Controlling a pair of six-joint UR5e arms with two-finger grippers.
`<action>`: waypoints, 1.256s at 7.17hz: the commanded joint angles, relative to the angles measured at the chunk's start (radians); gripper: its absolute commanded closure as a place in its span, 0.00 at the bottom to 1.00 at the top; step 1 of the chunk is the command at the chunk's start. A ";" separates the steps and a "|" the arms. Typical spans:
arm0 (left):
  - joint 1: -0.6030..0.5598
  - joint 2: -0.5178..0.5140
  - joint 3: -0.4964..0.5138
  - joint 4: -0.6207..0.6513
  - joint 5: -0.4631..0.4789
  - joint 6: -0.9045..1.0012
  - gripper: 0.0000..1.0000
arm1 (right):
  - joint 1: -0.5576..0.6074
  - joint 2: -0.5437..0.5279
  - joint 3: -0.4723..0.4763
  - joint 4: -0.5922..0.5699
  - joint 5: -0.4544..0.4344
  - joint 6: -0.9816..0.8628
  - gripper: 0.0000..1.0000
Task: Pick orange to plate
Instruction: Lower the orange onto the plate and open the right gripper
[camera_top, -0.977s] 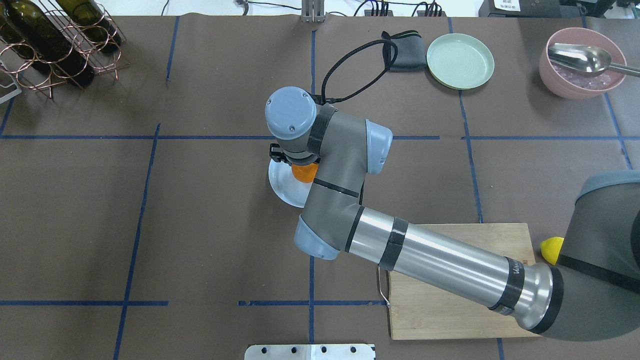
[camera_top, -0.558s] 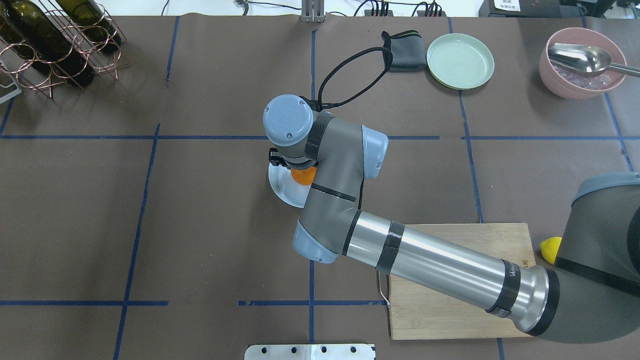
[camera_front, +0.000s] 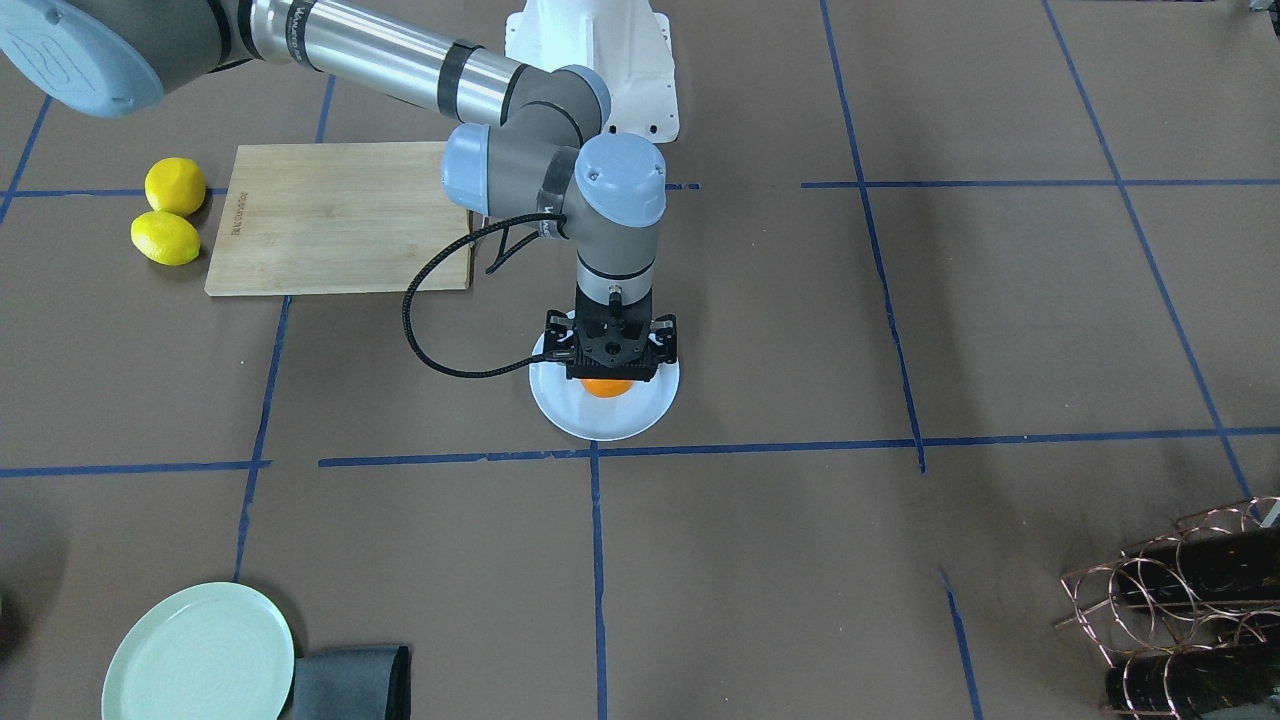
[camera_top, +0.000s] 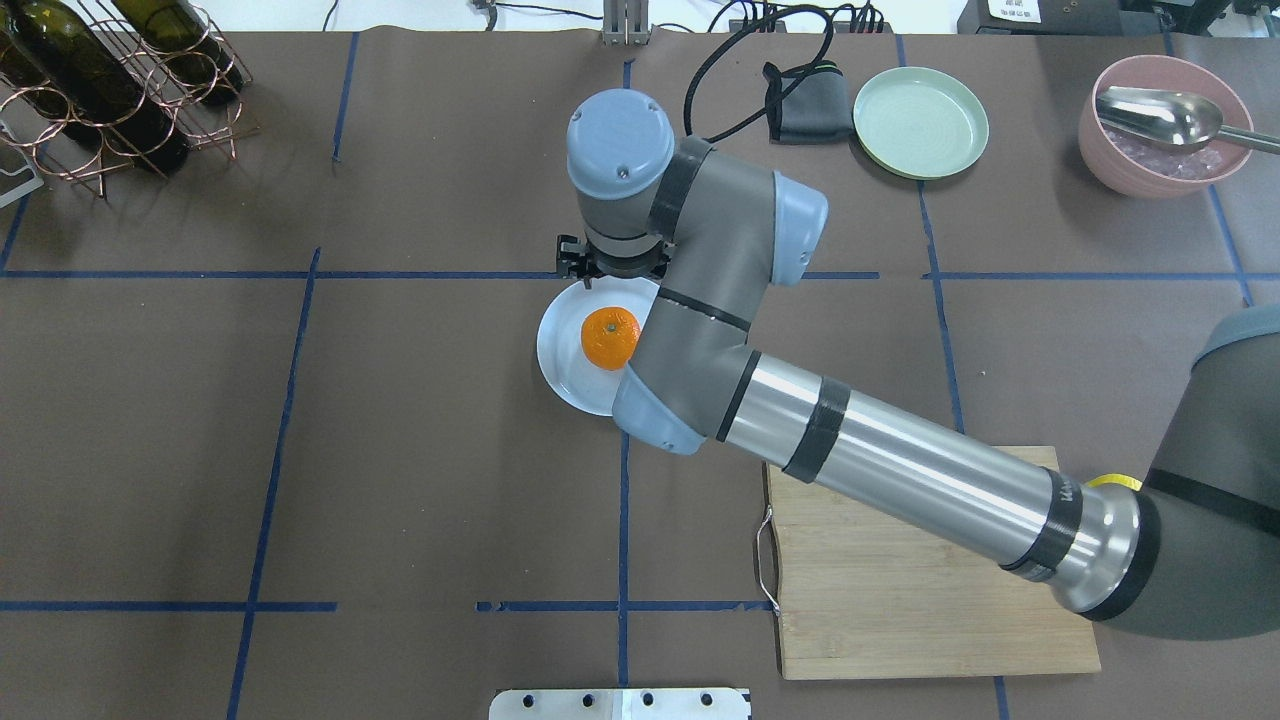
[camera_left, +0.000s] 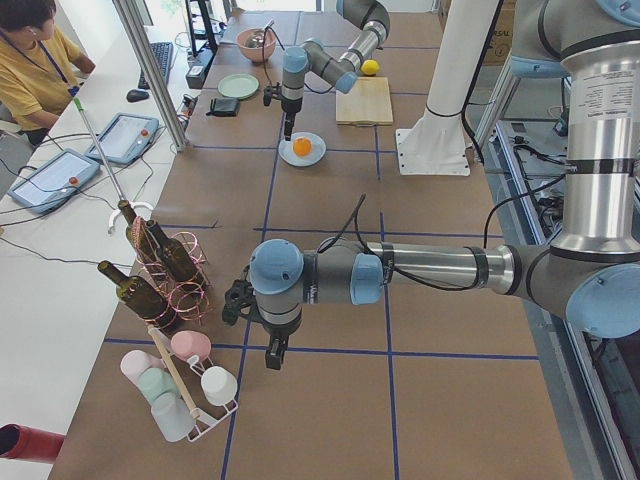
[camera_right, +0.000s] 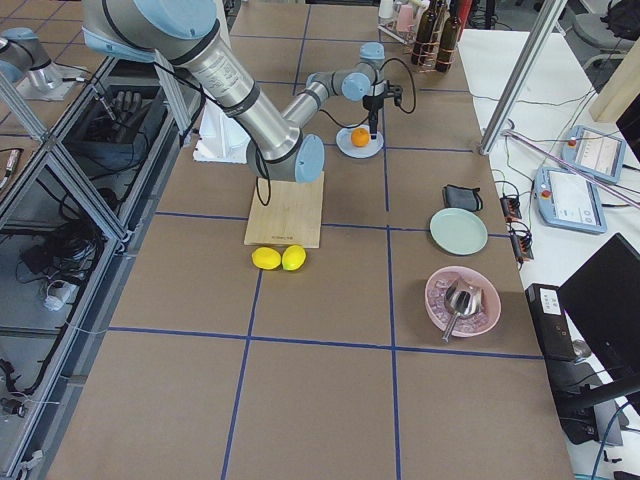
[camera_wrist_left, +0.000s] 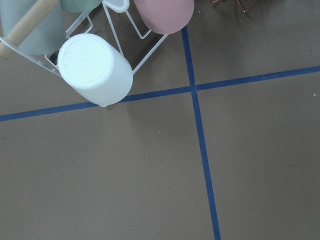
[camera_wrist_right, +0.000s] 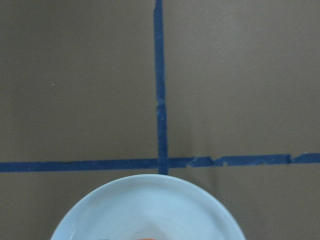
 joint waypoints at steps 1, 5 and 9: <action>0.000 -0.001 -0.001 0.001 0.001 0.001 0.00 | 0.157 -0.202 0.268 -0.139 0.149 -0.256 0.00; 0.002 -0.002 -0.001 0.005 0.012 0.001 0.00 | 0.594 -0.689 0.494 -0.156 0.414 -1.017 0.00; 0.002 0.005 -0.009 0.009 0.006 0.001 0.00 | 0.926 -1.002 0.494 -0.149 0.478 -1.440 0.00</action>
